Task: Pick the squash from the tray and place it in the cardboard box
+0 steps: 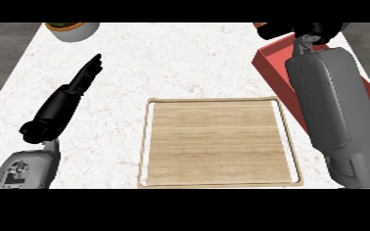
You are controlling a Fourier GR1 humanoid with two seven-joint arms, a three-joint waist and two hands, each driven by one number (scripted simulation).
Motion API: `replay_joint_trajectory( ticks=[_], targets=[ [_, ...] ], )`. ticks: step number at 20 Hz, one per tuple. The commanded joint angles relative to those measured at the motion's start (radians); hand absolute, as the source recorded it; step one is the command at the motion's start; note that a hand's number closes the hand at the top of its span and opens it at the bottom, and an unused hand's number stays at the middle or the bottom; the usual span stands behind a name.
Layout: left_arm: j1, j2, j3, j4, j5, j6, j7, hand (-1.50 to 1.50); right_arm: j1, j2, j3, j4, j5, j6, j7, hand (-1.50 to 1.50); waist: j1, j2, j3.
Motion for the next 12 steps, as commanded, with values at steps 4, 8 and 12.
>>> replay_joint_trajectory(
  ticks=[4, 8, 12],
  targets=[
    [-0.052, -0.004, 0.007, 0.010, -0.001, -0.005, 0.044, 0.00, 0.038, -0.155, -0.069, 0.093, -0.004, 0.044, -0.071, 1.50, 0.001, 0.002, 0.000],
    [-0.024, -0.042, -0.032, 0.009, -0.046, 0.031, 0.016, 0.00, 0.025, -0.235, -0.143, 0.225, -0.108, 0.186, -0.154, 1.50, 0.006, 0.004, 0.000],
    [-0.049, -0.015, 0.006, -0.003, 0.000, -0.004, 0.050, 0.00, 0.038, -0.297, -0.183, 0.342, -0.168, 0.313, -0.222, 1.50, 0.015, 0.007, 0.001]
  ],
)
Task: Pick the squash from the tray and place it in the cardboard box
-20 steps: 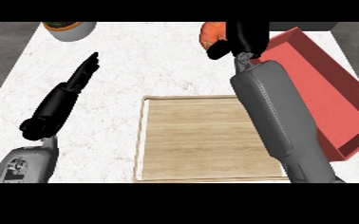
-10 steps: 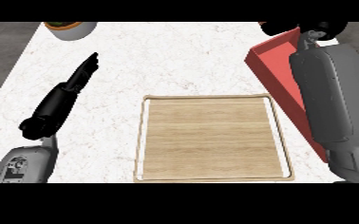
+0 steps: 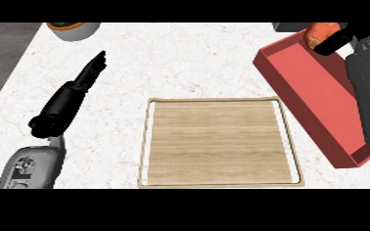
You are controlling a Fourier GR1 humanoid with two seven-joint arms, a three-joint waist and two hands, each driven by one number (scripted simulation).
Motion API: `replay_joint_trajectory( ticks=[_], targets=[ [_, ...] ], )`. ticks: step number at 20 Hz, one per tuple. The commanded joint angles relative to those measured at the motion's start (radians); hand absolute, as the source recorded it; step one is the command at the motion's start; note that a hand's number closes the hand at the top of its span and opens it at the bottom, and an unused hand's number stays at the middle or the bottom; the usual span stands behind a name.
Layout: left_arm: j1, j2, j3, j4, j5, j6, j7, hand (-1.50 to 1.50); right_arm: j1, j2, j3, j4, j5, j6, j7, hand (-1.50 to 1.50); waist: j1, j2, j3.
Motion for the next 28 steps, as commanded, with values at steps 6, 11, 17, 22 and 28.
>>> replay_joint_trajectory(
  ticks=[6, 11, 17, 22, 28],
  targets=[
    [-0.004, 0.009, 0.014, 0.032, -0.001, -0.018, -0.025, 0.00, 0.047, -0.135, -0.035, 0.159, -0.075, 0.240, -0.132, 1.50, -0.002, -0.001, 0.000],
    [-0.023, 0.030, 0.042, 0.004, 0.020, -0.034, -0.007, 0.00, 0.066, -0.153, -0.045, 0.240, -0.129, 0.324, -0.267, -1.50, 0.006, 0.000, 0.000],
    [0.012, -0.015, 0.005, -0.038, -0.010, 0.002, 0.028, 0.00, 0.095, -0.149, -0.155, 0.156, -0.256, 0.202, -0.464, -1.50, -0.008, -0.006, 0.001],
    [0.034, 0.016, 0.024, -0.013, -0.001, -0.022, -0.002, 0.00, 0.034, -0.064, -0.451, 0.150, -0.523, 0.047, -0.492, -1.50, -0.018, -0.007, 0.005],
    [0.026, -0.014, -0.014, 0.003, -0.042, 0.000, -0.040, 0.00, 0.014, -0.092, -0.632, 0.218, -0.672, -0.036, -0.476, -1.50, -0.002, 0.003, 0.001]
  ],
)
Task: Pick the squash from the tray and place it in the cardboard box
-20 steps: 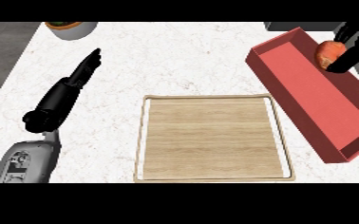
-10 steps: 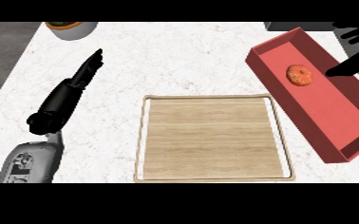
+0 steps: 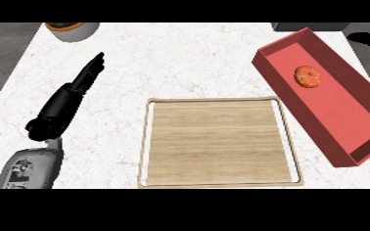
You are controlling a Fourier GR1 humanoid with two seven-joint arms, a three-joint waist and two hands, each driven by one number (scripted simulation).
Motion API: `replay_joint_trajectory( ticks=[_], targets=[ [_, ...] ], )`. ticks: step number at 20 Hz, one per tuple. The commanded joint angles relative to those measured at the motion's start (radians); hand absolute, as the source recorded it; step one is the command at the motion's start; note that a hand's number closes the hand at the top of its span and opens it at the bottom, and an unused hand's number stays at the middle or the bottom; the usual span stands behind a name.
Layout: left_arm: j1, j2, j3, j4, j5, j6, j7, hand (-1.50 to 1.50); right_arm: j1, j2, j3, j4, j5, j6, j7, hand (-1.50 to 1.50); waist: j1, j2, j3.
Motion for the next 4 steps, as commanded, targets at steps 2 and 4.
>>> replay_joint_trajectory(
  ticks=[2, 4],
  targets=[
    [-0.029, 0.003, 0.007, 0.006, 0.027, -0.029, 0.025, 0.00, 0.023, -0.086, -0.143, 0.087, -0.131, -0.008, -0.038, -1.50, 0.009, 0.004, -0.001],
    [0.055, -0.024, -0.034, -0.061, -0.017, 0.003, 0.015, 0.00, 0.091, -0.112, -0.156, 0.109, -0.146, -0.014, -0.141, -1.50, 0.014, 0.003, -0.001]
  ],
)
